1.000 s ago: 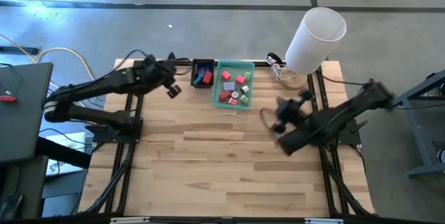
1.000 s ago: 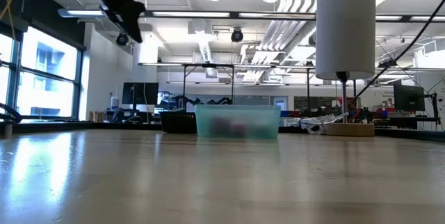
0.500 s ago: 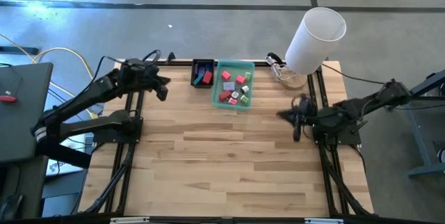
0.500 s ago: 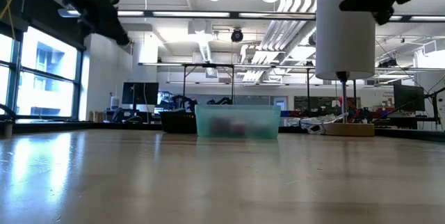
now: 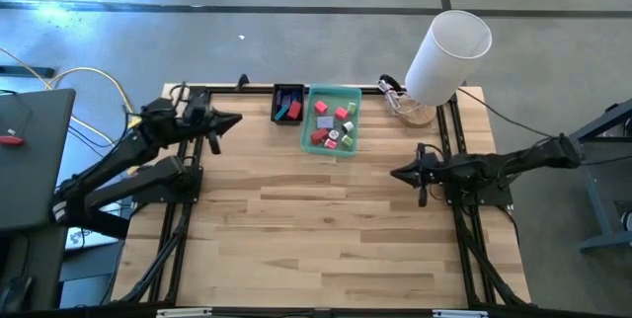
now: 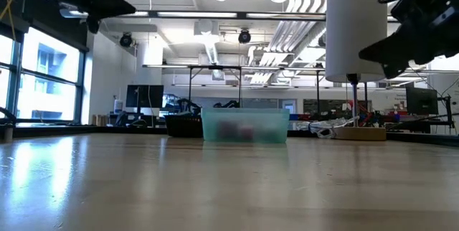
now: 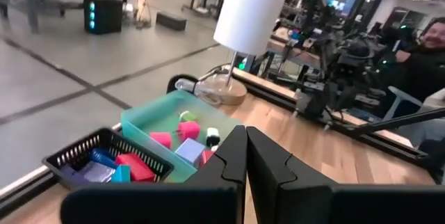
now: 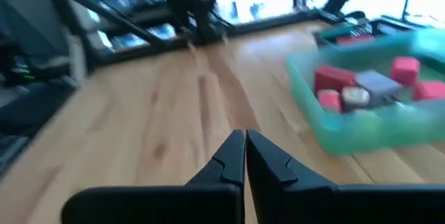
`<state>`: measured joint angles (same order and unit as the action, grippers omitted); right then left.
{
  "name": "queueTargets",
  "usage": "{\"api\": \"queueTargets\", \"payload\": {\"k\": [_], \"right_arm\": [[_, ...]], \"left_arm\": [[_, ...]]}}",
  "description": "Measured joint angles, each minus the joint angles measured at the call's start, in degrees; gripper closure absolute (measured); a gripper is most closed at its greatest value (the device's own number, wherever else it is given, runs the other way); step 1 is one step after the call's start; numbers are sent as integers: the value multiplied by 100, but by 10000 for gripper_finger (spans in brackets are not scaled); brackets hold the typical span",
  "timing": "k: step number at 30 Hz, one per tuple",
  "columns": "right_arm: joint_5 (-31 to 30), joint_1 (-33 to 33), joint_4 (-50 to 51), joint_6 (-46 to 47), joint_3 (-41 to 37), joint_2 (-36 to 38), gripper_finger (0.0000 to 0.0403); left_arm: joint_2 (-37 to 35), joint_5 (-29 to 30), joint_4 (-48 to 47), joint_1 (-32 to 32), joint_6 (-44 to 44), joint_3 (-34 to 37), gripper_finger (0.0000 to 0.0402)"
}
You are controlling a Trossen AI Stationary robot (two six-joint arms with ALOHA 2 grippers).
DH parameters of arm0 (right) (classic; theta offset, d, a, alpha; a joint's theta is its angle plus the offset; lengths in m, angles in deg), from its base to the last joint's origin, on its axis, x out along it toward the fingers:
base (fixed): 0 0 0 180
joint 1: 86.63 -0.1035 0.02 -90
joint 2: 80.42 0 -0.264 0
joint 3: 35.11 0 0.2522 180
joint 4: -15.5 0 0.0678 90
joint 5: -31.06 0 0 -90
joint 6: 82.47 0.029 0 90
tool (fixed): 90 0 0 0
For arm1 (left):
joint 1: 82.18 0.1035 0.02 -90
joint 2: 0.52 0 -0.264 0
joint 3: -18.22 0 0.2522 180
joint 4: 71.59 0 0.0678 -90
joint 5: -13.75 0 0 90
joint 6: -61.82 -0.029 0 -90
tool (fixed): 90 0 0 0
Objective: Pick & Place Office items
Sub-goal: Return to Home Position
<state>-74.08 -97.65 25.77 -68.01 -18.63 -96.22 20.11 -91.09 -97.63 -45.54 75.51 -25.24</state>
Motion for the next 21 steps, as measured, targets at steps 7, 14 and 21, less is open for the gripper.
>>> {"api": "queueTargets", "payload": {"k": [7,14,21], "right_arm": [[-146,184,-131,-587,-220,764,401],[-316,247,-117,-139,-222,809,401],[-251,247,-102,343,-224,722,401]], "left_arm": [[-996,-430,-573,-9,121,377,401],[-2068,-902,-147,-50,435,1463,401],[-1897,-1165,1966,-531,1098,2684,401]]}}
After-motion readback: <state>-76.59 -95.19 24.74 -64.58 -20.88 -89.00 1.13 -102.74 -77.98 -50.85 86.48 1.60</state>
